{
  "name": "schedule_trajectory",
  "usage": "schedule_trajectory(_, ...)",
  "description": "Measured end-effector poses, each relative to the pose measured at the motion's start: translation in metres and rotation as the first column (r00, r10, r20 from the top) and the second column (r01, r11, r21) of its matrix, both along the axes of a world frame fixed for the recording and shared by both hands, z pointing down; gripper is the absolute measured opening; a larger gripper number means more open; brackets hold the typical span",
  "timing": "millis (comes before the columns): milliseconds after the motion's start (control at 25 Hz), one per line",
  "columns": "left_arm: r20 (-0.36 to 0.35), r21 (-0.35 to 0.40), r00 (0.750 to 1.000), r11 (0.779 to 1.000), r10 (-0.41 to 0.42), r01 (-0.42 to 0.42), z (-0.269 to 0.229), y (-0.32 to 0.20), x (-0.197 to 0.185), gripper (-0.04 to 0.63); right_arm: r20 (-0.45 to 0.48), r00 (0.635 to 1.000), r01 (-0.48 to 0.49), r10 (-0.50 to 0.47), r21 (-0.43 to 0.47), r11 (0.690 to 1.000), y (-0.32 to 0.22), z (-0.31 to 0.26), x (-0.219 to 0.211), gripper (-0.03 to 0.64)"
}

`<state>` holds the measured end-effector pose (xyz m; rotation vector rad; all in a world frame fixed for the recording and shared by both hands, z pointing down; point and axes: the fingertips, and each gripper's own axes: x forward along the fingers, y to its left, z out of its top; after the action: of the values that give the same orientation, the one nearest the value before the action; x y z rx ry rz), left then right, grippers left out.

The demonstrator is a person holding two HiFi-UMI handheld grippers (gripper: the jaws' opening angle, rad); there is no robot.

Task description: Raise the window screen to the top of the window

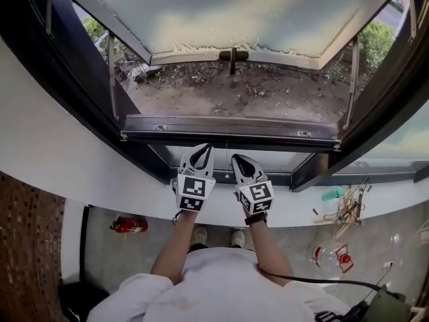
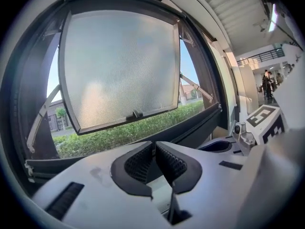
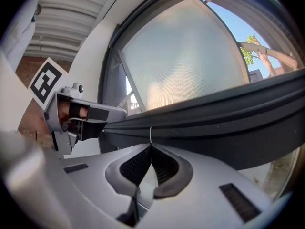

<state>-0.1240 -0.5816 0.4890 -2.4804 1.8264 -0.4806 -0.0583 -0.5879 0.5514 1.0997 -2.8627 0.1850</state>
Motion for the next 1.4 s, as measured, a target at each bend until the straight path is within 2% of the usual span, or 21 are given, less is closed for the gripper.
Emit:
schedule_trajectory(80, 0.036, -0.016, 0.999, 0.999, 0.028, -0.027, 0.007, -0.006, 0.001, 0.002, -0.040, 0.999, 0.011, -0.012, -0.007, 1.000, -0.005, 0.011, -0.006, 0.002)
schedule_trajectory(160, 0.107, -0.022, 0.992, 0.998, 0.066, -0.064, 0.014, -0.009, 0.003, 0.016, -0.068, 0.998, 0.004, -0.006, -0.020, 1.000, -0.008, 0.025, -0.010, 0.002)
schedule_trajectory(280, 0.266, -0.039, 0.956, 0.992, 0.126, -0.120, 0.023, -0.009, 0.004, 0.054, -0.116, 0.993, -0.018, 0.011, -0.059, 0.998, -0.008, 0.051, -0.015, 0.002)
schedule_trajectory(360, 0.390, -0.071, 0.909, 0.989, 0.148, -0.131, 0.033, -0.011, -0.002, 0.077, -0.181, 0.983, -0.036, 0.017, -0.102, 0.994, -0.009, 0.075, -0.018, 0.003)
schedule_trajectory(400, 0.452, -0.084, 0.878, 0.988, 0.156, -0.132, 0.037, -0.014, -0.006, 0.095, -0.216, 0.976, -0.053, 0.025, -0.125, 0.991, -0.012, 0.088, -0.018, 0.021)
schedule_trajectory(440, 0.506, -0.093, 0.847, 0.987, 0.163, -0.135, 0.040, -0.016, -0.009, 0.106, -0.243, 0.969, -0.073, 0.036, -0.144, 0.987, -0.014, 0.100, -0.018, 0.069)
schedule_trajectory(600, 0.657, -0.097, 0.730, 0.981, 0.189, -0.167, 0.045, -0.020, -0.012, 0.109, -0.276, 0.958, -0.135, 0.074, -0.210, 0.968, -0.018, 0.137, -0.014, 0.143)
schedule_trajectory(680, 0.705, -0.094, 0.684, 0.980, 0.189, -0.175, 0.046, -0.022, -0.013, 0.109, -0.277, 0.957, -0.151, 0.080, -0.244, 0.958, -0.020, 0.152, -0.015, 0.144)
schedule_trajectory(960, 0.805, -0.092, 0.567, 0.981, 0.176, -0.173, 0.053, -0.026, -0.017, 0.109, -0.232, 0.968, -0.168, 0.096, -0.314, 0.934, -0.020, 0.186, -0.012, 0.144)
schedule_trajectory(1120, 0.861, -0.123, 0.476, 0.982, 0.179, -0.146, 0.052, -0.030, -0.019, 0.107, -0.172, 0.982, -0.129, 0.075, -0.329, 0.935, -0.025, 0.192, -0.021, 0.144)
schedule_trajectory(1200, 0.861, -0.129, 0.474, 0.981, 0.183, -0.145, 0.053, -0.030, -0.018, 0.104, -0.157, 0.985, -0.120, 0.069, -0.338, 0.933, -0.028, 0.196, -0.024, 0.144)
schedule_trajectory(1320, 0.844, -0.137, 0.496, 0.976, 0.204, -0.170, 0.054, -0.029, -0.017, 0.095, -0.145, 0.987, -0.121, 0.075, -0.339, 0.933, -0.037, 0.194, -0.027, 0.144)
schedule_trajectory(1400, 0.830, -0.126, 0.518, 0.974, 0.208, -0.189, 0.053, -0.028, -0.018, 0.095, -0.186, 0.980, -0.129, 0.067, -0.345, 0.930, -0.041, 0.198, -0.032, 0.144)
